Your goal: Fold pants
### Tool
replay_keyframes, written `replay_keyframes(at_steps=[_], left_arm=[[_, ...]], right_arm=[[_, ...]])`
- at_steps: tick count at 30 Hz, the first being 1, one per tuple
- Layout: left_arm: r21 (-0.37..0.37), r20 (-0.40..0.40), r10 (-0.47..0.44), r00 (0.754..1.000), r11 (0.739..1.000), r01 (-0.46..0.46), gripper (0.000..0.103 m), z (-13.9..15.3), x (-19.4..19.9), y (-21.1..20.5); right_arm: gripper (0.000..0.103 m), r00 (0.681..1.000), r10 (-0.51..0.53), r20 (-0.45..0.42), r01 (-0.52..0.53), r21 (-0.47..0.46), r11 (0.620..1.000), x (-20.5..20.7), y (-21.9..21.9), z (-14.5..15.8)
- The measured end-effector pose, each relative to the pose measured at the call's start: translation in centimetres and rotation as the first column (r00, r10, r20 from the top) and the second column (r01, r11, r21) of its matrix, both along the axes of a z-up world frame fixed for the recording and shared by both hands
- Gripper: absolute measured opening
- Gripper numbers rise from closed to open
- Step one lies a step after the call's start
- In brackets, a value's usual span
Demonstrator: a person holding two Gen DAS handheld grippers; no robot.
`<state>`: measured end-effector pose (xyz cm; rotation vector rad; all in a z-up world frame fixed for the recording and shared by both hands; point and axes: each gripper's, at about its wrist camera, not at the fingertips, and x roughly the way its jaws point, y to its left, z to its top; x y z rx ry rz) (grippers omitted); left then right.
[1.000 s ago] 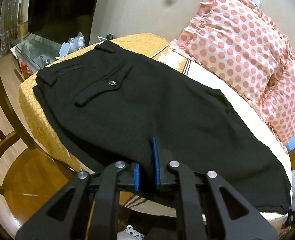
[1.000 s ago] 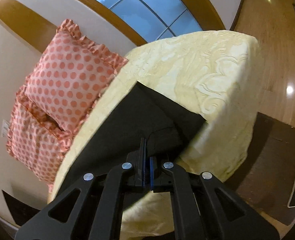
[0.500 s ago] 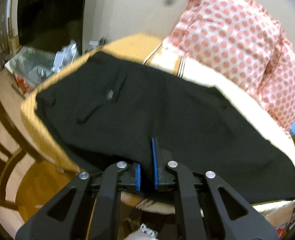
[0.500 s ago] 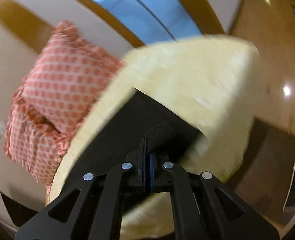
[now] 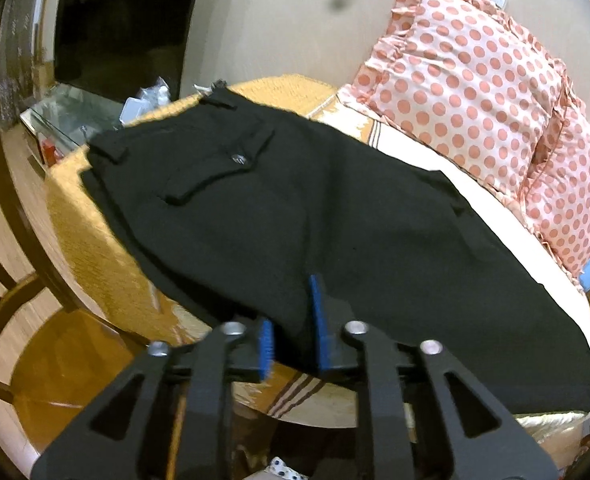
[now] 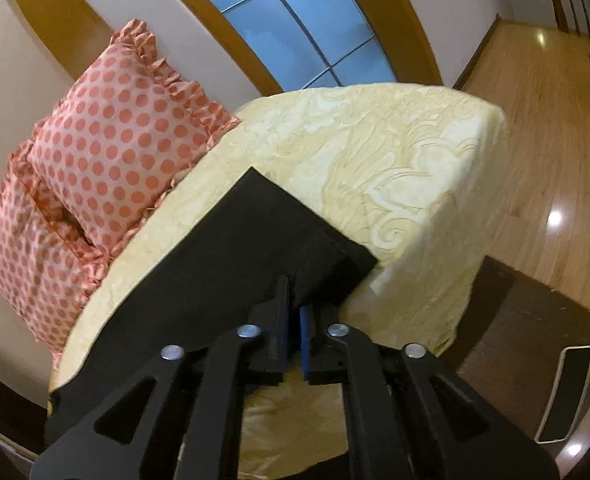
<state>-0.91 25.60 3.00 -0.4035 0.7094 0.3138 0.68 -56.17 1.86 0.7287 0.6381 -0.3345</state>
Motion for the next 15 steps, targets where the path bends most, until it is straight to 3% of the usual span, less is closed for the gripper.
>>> replay_keyframes(at_steps=[1,2,3,5,7,9,15], left_arm=[[0.030,0.015,0.016,1.000,0.999,-0.016,0.033,0.5,-0.3,-0.1],[0.051,0.023,0.026,0.999,0.998,-0.027,0.044,0.9,-0.6,-0.1],[0.099,0.042,0.054,0.998,0.993,-0.058,0.049,1.7,-1.1,-0.3],[0.190,0.103,0.091,0.990,0.976,-0.109,0.065,3.2,-2.0,-1.2],[0.253,0.143,0.081,0.986,0.960,-0.116,0.072,4.4,-2.2,-2.5],[0.302,0.161,0.015,0.987,0.951,-0.064,0.080,5.3,-1.8,-4.6],[0.330,0.110,-0.202,0.973,0.931,0.156,0.081,4.5,1.2,-10.5]], right_arm=[[0.016,1.000,-0.013,0.001,0.013,-0.017,1.000,-0.4,0.0,0.3],[0.026,0.999,-0.040,0.012,0.041,-0.052,0.998,-1.2,-0.2,0.9],[0.049,0.998,-0.065,0.025,0.067,-0.079,0.995,-1.7,-0.3,1.3],[0.076,0.992,-0.111,0.060,0.117,-0.122,0.986,-2.8,-0.7,2.1],[0.075,0.989,-0.120,0.087,0.131,-0.126,0.983,-3.2,-1.3,2.4],[0.074,0.988,-0.123,0.089,0.134,-0.131,0.982,-2.9,-1.6,2.3],[0.065,0.994,-0.097,0.056,0.105,-0.151,0.983,-1.1,-1.2,0.5]])
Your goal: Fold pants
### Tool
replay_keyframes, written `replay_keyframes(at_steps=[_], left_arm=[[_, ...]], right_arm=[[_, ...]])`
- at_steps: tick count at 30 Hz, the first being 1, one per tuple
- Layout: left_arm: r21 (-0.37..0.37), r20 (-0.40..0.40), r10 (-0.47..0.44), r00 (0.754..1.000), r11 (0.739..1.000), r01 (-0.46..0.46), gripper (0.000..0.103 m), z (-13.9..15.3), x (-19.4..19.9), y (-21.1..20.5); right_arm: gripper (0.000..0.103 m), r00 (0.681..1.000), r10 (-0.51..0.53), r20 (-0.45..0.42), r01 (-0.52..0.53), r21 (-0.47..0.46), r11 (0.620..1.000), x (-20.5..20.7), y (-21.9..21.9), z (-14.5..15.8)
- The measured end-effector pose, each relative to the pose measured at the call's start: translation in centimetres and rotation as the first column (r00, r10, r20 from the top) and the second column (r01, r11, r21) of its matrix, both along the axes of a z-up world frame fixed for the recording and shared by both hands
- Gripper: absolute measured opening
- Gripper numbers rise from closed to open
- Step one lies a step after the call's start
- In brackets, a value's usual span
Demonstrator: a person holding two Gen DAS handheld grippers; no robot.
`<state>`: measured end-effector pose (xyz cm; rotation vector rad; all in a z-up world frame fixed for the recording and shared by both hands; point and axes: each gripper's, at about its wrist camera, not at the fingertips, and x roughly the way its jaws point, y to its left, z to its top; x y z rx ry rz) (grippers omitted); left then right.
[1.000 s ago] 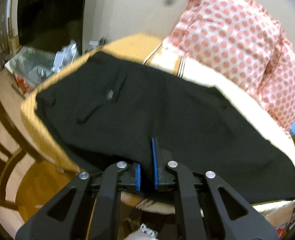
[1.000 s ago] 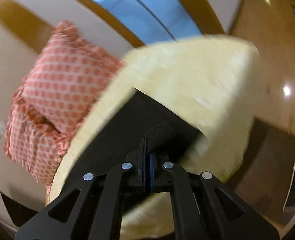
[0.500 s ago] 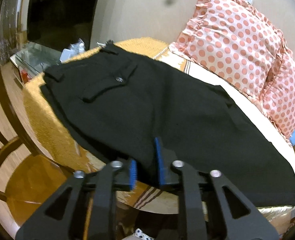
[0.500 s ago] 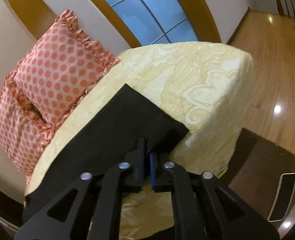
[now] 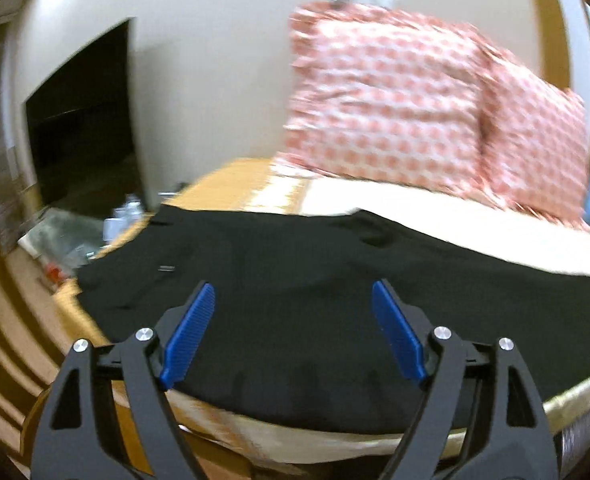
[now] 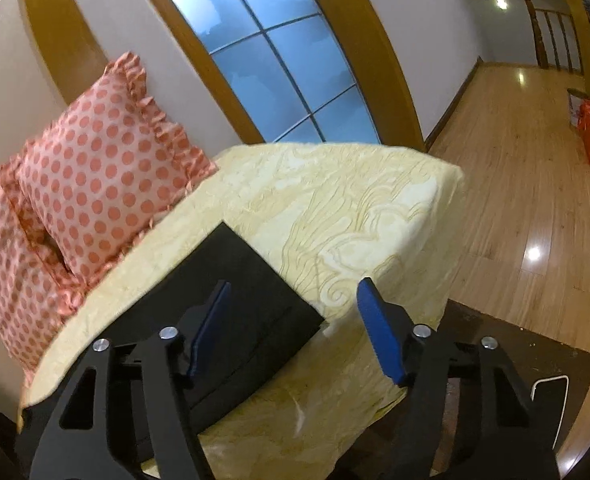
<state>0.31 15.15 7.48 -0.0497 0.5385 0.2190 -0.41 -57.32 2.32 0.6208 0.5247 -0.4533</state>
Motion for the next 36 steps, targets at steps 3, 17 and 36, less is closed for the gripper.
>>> replay_keyframes(at_steps=[3,17,36], left_arm=[[-0.017,-0.040,-0.064,0.997,0.998,0.063,0.081,-1.4,1.2,-1.7],[-0.093,-0.140,-0.109,0.984,0.991,0.097,0.086,-4.8,3.0,-2.9],[-0.123,-0.127,-0.144,0.981,0.984,0.128,0.101,-6.4,2.6,-2.9]], right_arm=[[0.061,0.999,0.040,-0.025,-0.042,-0.055,0.998,0.7,1.4,-0.8],[0.028,0.979,0.181,0.096,-0.185,0.032,0.982,0.4,4.1,-1.9],[0.005,0.734,0.590,0.336,-0.595,-0.098,0.797,7.3,18.8,10.4]])
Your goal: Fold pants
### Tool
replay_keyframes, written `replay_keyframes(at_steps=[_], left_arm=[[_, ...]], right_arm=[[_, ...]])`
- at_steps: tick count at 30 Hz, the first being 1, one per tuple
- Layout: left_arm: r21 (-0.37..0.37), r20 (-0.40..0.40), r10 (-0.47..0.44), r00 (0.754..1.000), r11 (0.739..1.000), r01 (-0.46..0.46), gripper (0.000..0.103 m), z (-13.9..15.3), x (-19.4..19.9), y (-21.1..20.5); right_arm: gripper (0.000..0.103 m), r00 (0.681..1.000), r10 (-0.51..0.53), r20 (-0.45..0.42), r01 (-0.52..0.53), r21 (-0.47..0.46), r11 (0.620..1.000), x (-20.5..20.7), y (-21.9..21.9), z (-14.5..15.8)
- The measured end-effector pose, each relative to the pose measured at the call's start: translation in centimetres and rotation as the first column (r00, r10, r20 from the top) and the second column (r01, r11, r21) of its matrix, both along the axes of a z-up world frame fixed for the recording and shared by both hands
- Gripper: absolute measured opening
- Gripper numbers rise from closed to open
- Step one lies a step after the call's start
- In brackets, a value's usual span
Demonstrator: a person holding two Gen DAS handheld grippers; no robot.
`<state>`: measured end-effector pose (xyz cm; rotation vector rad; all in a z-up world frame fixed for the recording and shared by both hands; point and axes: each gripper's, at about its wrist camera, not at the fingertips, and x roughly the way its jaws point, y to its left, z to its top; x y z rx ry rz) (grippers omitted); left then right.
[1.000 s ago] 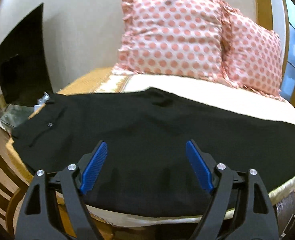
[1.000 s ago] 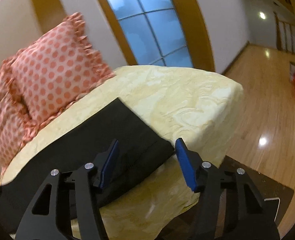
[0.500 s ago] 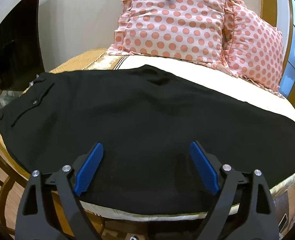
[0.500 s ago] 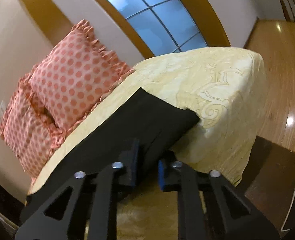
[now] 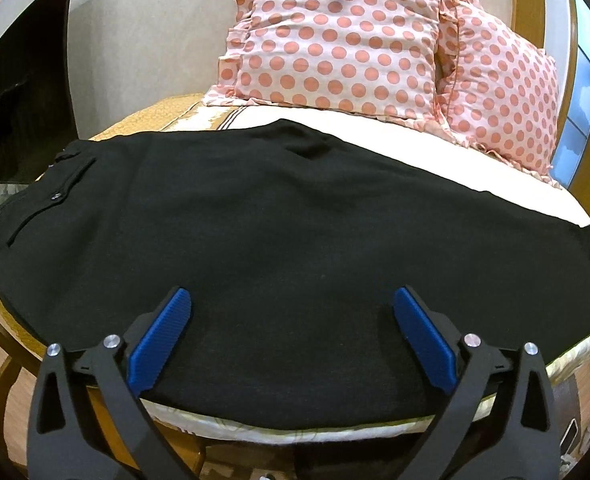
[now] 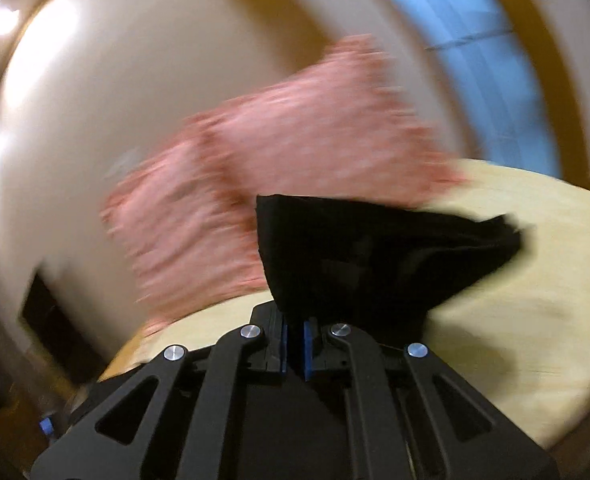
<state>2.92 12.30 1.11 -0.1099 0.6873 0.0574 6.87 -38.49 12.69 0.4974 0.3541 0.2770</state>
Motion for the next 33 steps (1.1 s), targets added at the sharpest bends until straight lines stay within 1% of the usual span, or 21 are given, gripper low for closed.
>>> replay_keyframes(at_steps=[2,3,4,5,6,8,9,11,12,14,16,18,20,21,22,24,27,29,31,32,33], left_arm=[[-0.012,0.007,0.001,1.000,1.000,-0.001,0.101,0.0,-0.1,0.1],[-0.018,0.010,0.003,1.000,1.000,-0.003,0.101,0.0,-0.1,0.2],[-0.020,0.011,0.005,1.000,1.000,-0.004,0.101,0.1,-0.1,0.2],[-0.024,0.012,0.006,1.000,1.000,-0.006,0.101,0.1,-0.1,0.2],[-0.031,0.015,0.008,1.000,0.999,-0.008,0.101,0.1,-0.1,0.2],[-0.044,0.020,0.008,1.000,0.999,-0.007,0.101,0.1,-0.2,0.4],[-0.053,0.023,0.007,1.000,0.999,-0.006,0.101,0.2,-0.2,0.5],[-0.066,0.028,0.003,1.000,0.998,-0.001,0.101,0.2,-0.3,0.6],[-0.070,0.032,-0.001,0.999,0.998,0.003,0.101,0.2,-0.4,0.7],[-0.069,0.038,-0.005,0.999,0.998,0.007,0.101,0.2,-0.4,0.7],[-0.055,0.042,-0.004,0.999,0.998,0.006,0.101,0.2,-0.4,0.5],[-0.047,0.046,0.000,0.999,0.999,0.002,0.101,0.1,-0.4,0.4],[-0.076,0.049,0.004,0.999,0.997,0.000,0.101,0.4,-0.6,0.7],[-0.129,0.053,0.008,0.999,0.992,-0.001,0.101,0.9,-1.0,1.4],[-0.170,0.062,0.018,0.998,0.985,-0.007,0.101,1.3,-1.4,2.1],[-0.221,0.087,0.063,0.994,0.974,-0.042,0.101,2.4,-2.5,3.9],[-0.231,0.121,0.162,0.979,0.964,-0.131,0.101,4.0,-4.2,6.9],[-0.242,0.140,0.230,0.963,0.951,-0.192,0.101,4.6,-5.3,8.9],[-0.248,0.145,0.305,0.941,0.932,-0.264,0.101,4.9,-6.2,11.0],[-0.250,0.138,0.344,0.929,0.919,-0.304,0.101,4.9,-6.5,12.1],[-0.257,0.130,0.364,0.922,0.911,-0.323,0.101,4.8,-6.7,12.8]], right_arm=[[0.005,0.988,0.153,0.017,-0.152,-0.025,0.988,1.2,5.4,0.9],[0.005,0.965,0.261,0.005,-0.260,-0.037,0.965,2.0,9.2,0.7],[0.005,0.942,0.336,-0.018,-0.336,-0.040,0.941,2.5,11.9,0.2],[0.005,0.898,0.435,-0.064,-0.438,-0.035,0.898,3.1,15.6,-1.2],[0.005,0.862,0.495,-0.109,-0.500,-0.032,0.865,3.5,18.1,-2.6],[0.005,0.795,0.564,-0.224,-0.584,-0.034,0.811,4.0,22.2,-6.2],[0.005,0.755,0.580,-0.306,-0.615,-0.027,0.788,4.4,24.1,-8.6],[0.005,0.696,0.589,-0.412,-0.640,0.017,0.768,4.9,25.7,-11.9],[0.005,0.690,0.593,-0.416,-0.640,0.033,0.768,4.8,25.9,-12.5],[0.005,0.714,0.586,-0.384,-0.636,-0.005,0.771,4.6,25.9,-11.4],[0.005,0.756,0.570,-0.322,-0.609,-0.025,0.793,4.6,25.7,-9.3],[0.005,0.799,0.544,-0.257,-0.567,-0.018,0.824,4.8,25.2,-7.6],[0.005,0.820,0.526,-0.226,-0.544,-0.022,0.839,5.1,26.1,-6.8],[0.005,0.811,0.535,-0.237,-0.558,-0.040,0.829,5.0,27.0,-7.0],[0.005,0.794,0.549,-0.262,-0.582,-0.065,0.811,4.5,28.5,-7.4],[0.005,0.770,0.569,-0.288,-0.615,-0.101,0.782,4.3,30.7,-8.4],[0.005,0.781,0.576,-0.243,-0.615,-0.133,0.777,3.4,31.8,-8.2],[0.005,0.766,0.599,-0.234,-0.637,-0.150,0.756,3.0,32.9,-8.3],[0.005,0.738,0.620,-0.268,-0.673,-0.213,0.709,1.9,34.6,-9.5],[0.005,0.733,0.619,-0.284,-0.679,-0.241,0.694,1.7,35.2,-10.2],[0.006,0.727,0.611,-0.313,-0.686,-0.295,0.665,1.2,36.0,-11.2]])
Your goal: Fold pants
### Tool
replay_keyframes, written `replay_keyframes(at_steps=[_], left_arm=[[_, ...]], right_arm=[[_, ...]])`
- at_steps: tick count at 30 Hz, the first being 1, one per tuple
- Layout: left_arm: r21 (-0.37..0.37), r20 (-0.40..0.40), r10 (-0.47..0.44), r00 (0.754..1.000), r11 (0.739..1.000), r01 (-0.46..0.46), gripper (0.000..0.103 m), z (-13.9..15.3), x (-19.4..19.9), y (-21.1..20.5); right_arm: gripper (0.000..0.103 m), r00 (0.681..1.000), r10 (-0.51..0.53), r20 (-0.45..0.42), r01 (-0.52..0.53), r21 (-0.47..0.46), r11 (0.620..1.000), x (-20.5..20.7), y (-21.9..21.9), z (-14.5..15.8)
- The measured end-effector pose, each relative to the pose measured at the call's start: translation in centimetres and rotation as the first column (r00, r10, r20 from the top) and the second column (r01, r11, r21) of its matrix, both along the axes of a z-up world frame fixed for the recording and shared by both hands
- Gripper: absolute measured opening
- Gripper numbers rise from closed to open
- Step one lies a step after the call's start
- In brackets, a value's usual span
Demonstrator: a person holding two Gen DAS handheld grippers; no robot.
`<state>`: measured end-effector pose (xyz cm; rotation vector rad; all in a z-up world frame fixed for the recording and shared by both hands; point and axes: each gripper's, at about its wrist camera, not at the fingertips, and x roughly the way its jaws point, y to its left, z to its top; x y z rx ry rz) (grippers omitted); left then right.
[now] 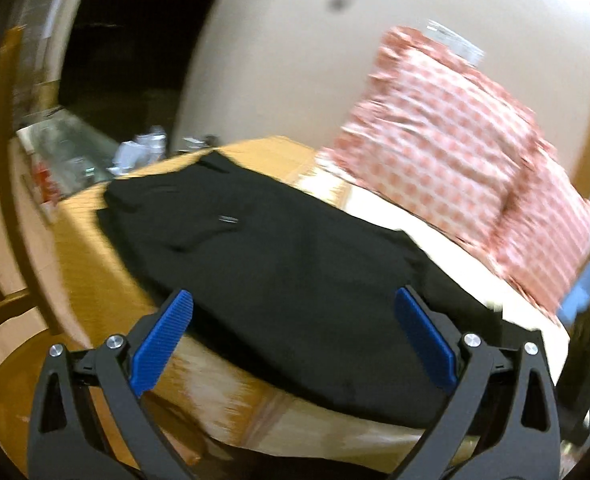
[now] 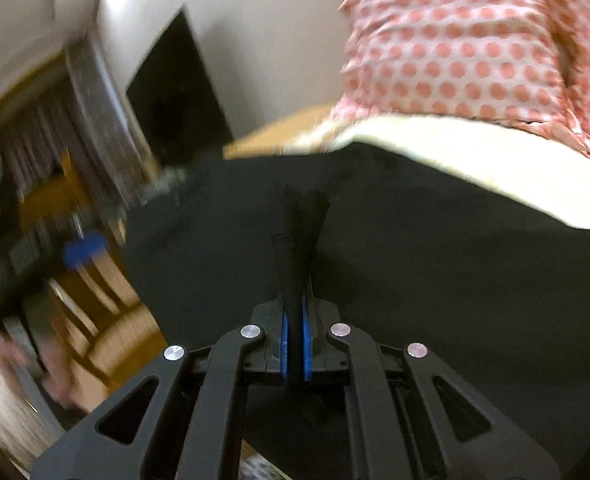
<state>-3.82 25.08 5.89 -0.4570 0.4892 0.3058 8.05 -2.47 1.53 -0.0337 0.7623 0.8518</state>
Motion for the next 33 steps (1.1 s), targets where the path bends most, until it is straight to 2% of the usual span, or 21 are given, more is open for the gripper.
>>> replay_keyframes(at_steps=[1,2,3,5,7,10,11,13,15,17,22,26,30,33], left_arm=[[-0.015,-0.003,0.018,1.000,1.000,-0.018,0.101,-0.1,-0.2,0.8],[-0.033,-0.008,0.032,0.999,0.999,-0.032,0.101,-0.2,-0.3,1.6],[-0.053,-0.010,0.048,0.999,0.997,-0.049,0.101,-0.3,-0.5,2.5],[-0.079,-0.013,0.070,0.997,0.994,-0.071,0.101,-0.5,-0.7,3.7],[-0.113,-0.014,0.093,0.996,0.989,-0.094,0.101,-0.7,-1.0,5.2],[-0.164,-0.007,0.102,0.995,0.981,-0.102,0.101,-1.0,-1.3,6.8],[-0.172,-0.007,0.102,0.995,0.980,-0.102,0.101,-1.2,-1.3,7.0],[-0.187,-0.010,0.101,0.995,0.977,-0.101,0.100,-1.3,-1.3,7.5],[-0.198,-0.015,0.098,0.995,0.975,-0.099,0.100,-1.5,-1.0,7.9],[-0.213,-0.018,0.092,0.996,0.972,-0.094,0.100,-1.7,-0.6,8.3],[-0.270,-0.040,0.085,0.996,0.958,-0.092,0.097,-2.2,0.7,9.9],[-0.307,-0.042,0.095,0.995,0.946,-0.103,0.097,-2.0,1.6,11.5],[-0.390,-0.040,0.093,0.995,0.915,-0.101,0.097,-2.7,2.1,12.8],[-0.380,-0.051,0.100,0.994,0.918,-0.112,0.097,-2.7,2.1,12.6]], right_arm=[[0.007,1.000,0.009,0.018,-0.008,-0.034,0.999,-0.7,0.1,-0.5],[0.014,0.998,0.015,0.057,-0.013,-0.041,0.999,-1.5,0.1,-0.4],[0.030,0.996,0.047,0.079,-0.042,-0.071,0.997,-2.1,0.4,-0.2],[0.055,0.989,0.123,0.078,-0.117,-0.080,0.990,-2.7,0.8,0.2],[0.054,0.982,0.162,0.096,-0.161,-0.014,0.987,-3.5,0.4,1.4],[0.054,0.985,0.079,0.155,-0.090,0.061,0.994,-2.7,-0.8,2.9],[0.054,0.986,0.040,0.162,-0.051,0.060,0.997,-2.2,-1.1,3.0],[0.052,0.990,-0.018,0.138,0.020,-0.012,1.000,-0.6,-0.6,2.3],[0.052,0.997,-0.027,0.079,0.039,-0.150,0.988,0.3,0.4,0.2],[0.052,0.994,-0.015,0.108,0.031,-0.152,0.988,-0.1,0.5,-0.2],[0.052,0.998,-0.020,0.056,0.026,-0.102,0.994,0.8,-0.2,-0.5],[0.053,0.997,-0.016,0.074,0.024,-0.106,0.994,0.1,0.2,-0.5],[0.053,0.997,-0.016,0.069,0.023,-0.094,0.995,-0.2,-0.1,-0.1],[0.054,0.997,-0.013,0.073,0.020,-0.093,0.995,-0.2,-0.1,-0.1]])
